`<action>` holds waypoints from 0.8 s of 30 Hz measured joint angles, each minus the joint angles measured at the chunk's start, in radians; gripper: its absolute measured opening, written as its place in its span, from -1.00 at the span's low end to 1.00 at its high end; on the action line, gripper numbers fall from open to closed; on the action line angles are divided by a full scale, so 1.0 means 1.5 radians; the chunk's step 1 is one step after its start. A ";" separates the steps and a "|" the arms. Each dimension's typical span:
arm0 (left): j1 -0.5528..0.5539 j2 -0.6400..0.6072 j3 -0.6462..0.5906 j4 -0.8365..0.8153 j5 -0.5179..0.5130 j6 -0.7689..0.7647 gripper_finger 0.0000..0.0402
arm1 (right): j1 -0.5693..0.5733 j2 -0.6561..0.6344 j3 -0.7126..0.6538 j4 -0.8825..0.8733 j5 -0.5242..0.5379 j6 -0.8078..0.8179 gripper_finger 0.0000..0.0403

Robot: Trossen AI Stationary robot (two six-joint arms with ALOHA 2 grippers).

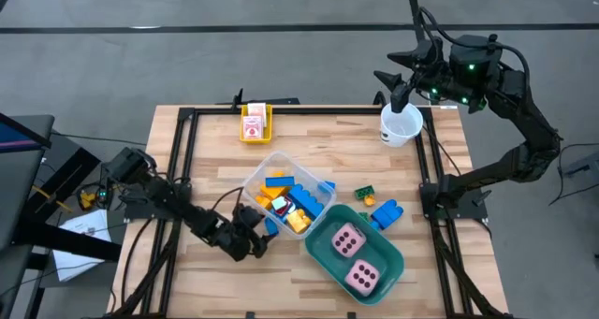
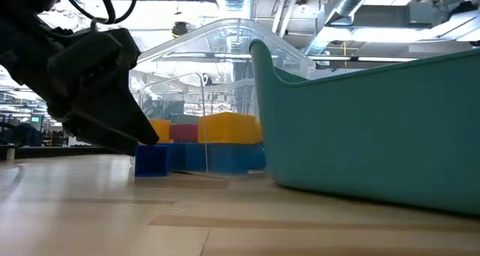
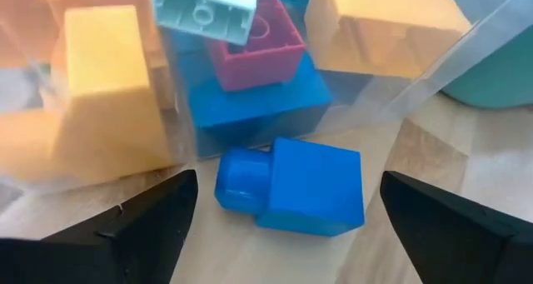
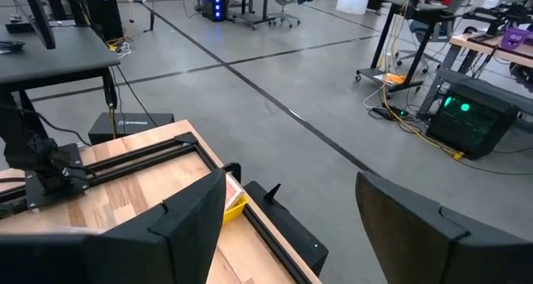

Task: Pick & Place Toys
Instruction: Put the blue game piece into the transparent bin

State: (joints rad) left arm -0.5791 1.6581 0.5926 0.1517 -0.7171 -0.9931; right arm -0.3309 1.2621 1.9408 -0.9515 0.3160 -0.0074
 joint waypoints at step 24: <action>0.020 0.058 0.001 0.069 0.034 0.051 0.58 | 0.002 0.000 0.000 -0.021 0.000 0.023 0.29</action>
State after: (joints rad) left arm -0.5491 1.7446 0.5934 0.2546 -0.6655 -0.9168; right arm -0.3286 1.2621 1.9408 -0.9833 0.3153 0.0272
